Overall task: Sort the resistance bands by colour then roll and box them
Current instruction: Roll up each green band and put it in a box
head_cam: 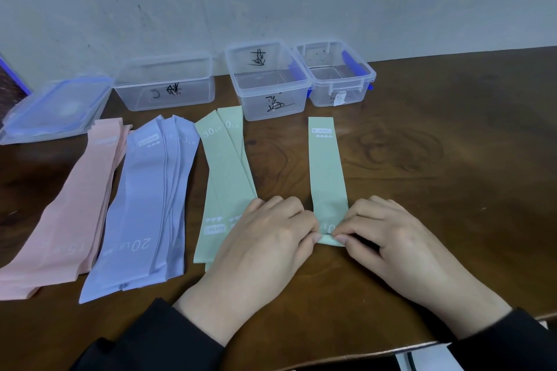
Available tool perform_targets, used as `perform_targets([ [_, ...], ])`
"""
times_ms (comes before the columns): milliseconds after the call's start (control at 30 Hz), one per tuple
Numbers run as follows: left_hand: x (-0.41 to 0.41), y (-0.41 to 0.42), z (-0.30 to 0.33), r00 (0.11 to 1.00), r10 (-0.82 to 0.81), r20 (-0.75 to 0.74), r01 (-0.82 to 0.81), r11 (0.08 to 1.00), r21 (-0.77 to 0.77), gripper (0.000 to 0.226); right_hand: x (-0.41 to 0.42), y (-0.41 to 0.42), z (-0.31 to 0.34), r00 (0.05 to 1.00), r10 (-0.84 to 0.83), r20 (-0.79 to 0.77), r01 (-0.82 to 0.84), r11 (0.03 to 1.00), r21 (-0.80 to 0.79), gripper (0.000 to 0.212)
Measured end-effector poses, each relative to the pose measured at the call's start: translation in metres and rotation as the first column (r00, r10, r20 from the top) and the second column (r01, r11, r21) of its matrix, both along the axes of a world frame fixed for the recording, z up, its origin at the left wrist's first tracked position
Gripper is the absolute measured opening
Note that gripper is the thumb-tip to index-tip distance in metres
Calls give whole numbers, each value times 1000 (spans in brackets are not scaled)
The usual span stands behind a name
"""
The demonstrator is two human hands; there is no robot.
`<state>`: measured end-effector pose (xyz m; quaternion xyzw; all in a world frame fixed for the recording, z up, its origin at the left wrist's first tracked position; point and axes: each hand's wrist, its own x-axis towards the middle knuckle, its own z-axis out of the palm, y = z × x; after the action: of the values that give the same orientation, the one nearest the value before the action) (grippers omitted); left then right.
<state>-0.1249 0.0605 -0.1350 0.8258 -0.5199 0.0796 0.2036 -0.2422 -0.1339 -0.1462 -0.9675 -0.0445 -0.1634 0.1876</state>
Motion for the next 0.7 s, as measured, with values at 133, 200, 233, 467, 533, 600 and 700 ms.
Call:
perform_targets([
  [133, 1, 2, -1, 1000, 7, 9, -7, 999, 32, 20, -2, -1, 0, 1000, -19, -6, 19, 1000, -7, 29],
  [200, 1, 1, -1, 1000, 13, 17, -14, 999, 44, 22, -2, -2, 0, 1000, -17, 1, 17, 1000, -11, 29],
  [233, 1, 1, -2, 1000, 8, 20, -9, 999, 45, 21, -1, -2, -1, 1000, -13, 5, 13, 1000, -10, 27],
  [467, 0, 2, -1, 999, -21, 31, 19, 998, 66, 21, -3, -2, -2, 1000, 22, -7, -22, 1000, 18, 27],
  [533, 0, 1, -1, 999, -26, 27, 24, 997, 70, 21, -3, -2, -1, 1000, 9, 3, -9, 999, 31, 24],
  [600, 0, 1, -1, 999, -25, 32, 23, 997, 69, 20, -3, -2, -1, 1000, 6, 7, -6, 1000, 24, 21],
  [700, 0, 1, -1, 999, -6, 33, 4, 998, 63, 19, -2, -3, -1, 1000, -9, -9, 9, 1000, 17, 27],
])
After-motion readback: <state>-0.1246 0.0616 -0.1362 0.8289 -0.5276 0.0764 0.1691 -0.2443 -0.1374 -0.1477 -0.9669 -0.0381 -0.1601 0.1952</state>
